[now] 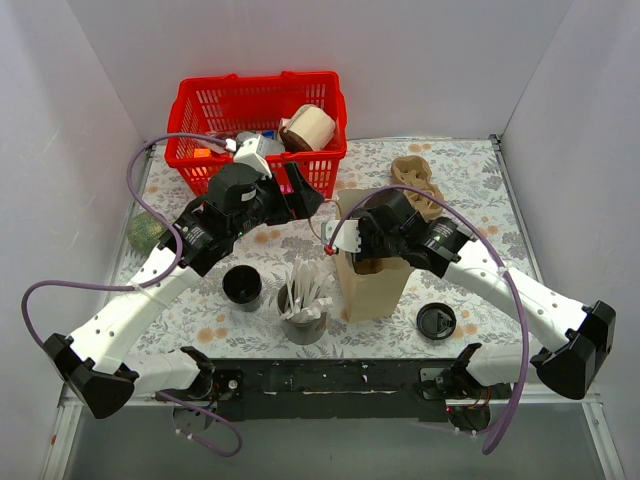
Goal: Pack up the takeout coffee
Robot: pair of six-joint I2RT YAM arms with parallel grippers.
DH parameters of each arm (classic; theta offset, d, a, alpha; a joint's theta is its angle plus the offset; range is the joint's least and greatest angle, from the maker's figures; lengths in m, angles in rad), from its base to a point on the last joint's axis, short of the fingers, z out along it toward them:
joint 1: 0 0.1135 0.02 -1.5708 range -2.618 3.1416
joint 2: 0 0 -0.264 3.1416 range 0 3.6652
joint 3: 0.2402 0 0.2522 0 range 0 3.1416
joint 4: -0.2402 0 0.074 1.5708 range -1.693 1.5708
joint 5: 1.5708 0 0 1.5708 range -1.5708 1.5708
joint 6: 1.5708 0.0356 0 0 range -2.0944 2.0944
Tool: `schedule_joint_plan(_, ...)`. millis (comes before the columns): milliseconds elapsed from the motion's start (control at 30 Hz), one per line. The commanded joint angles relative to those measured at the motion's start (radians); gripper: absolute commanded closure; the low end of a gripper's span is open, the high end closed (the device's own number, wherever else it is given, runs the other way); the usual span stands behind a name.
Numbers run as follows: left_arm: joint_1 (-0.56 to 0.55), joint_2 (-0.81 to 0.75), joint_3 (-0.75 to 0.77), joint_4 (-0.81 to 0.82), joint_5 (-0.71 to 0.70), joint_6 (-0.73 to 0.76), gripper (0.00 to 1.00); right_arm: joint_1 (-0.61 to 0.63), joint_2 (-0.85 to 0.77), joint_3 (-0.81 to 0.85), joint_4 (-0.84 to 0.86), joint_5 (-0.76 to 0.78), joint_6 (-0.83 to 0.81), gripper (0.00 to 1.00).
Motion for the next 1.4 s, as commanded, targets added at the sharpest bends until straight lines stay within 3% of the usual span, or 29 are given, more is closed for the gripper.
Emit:
schedule_joint_plan(0, 0.008, -0.036, -0.01, -0.009, -0.025, 0.021, 0.02, -0.017, -0.001, -0.009, 0.028, -0.048, -0.042, 0.99)
schedule_joint_plan(1367, 0.01, -0.048, -0.046, 0.019, 0.005, 0.041, 0.02, -0.075, 0.112, -0.022, 0.011, -0.102, -0.093, 0.99)
